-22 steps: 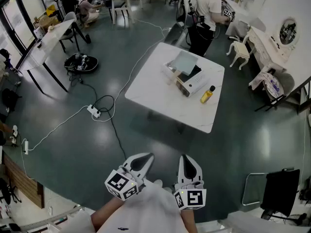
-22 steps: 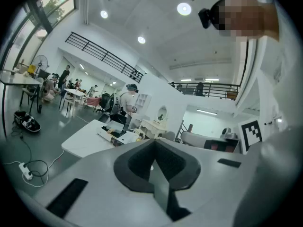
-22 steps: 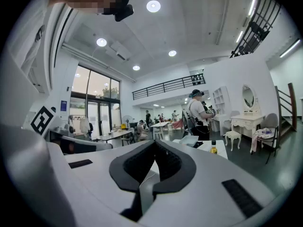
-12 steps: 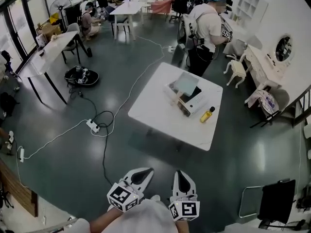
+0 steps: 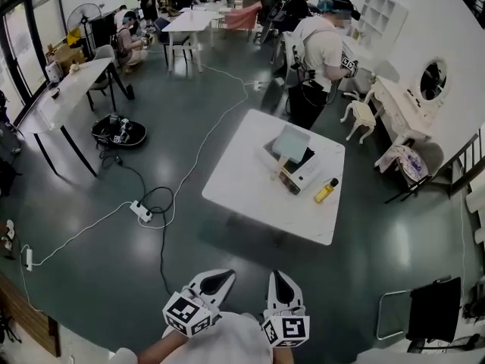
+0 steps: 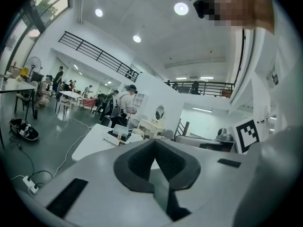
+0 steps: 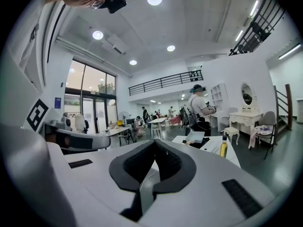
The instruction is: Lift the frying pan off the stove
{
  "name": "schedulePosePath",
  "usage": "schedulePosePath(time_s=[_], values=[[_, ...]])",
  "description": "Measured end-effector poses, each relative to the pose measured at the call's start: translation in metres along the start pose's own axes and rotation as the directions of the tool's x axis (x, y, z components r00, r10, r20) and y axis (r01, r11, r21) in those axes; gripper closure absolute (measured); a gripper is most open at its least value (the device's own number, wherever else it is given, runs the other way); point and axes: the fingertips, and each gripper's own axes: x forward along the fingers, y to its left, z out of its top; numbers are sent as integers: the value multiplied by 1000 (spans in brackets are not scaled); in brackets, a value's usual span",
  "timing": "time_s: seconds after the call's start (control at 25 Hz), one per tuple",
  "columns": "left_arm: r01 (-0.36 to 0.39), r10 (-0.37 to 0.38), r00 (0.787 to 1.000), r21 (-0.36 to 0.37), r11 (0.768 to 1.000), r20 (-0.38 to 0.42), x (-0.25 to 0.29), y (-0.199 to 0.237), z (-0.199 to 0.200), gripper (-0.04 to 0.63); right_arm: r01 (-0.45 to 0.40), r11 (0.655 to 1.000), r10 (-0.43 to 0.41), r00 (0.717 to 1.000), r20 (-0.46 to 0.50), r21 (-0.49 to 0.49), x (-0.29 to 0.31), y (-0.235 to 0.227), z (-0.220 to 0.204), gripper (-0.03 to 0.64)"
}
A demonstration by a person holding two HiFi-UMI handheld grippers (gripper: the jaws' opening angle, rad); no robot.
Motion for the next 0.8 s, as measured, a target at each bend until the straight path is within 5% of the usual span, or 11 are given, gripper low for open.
schedulePosePath(time_s=[0.44,0.8], values=[[27,-28,1000,-43,999,-13,-12,73,12,594,38,999,-38,999,-16,15,54,39,-8,615],[-1,-2,1000,-102,995,-30,32,114,18,594,11,1000,-11,1000,-9,15,113,18,1,615]])
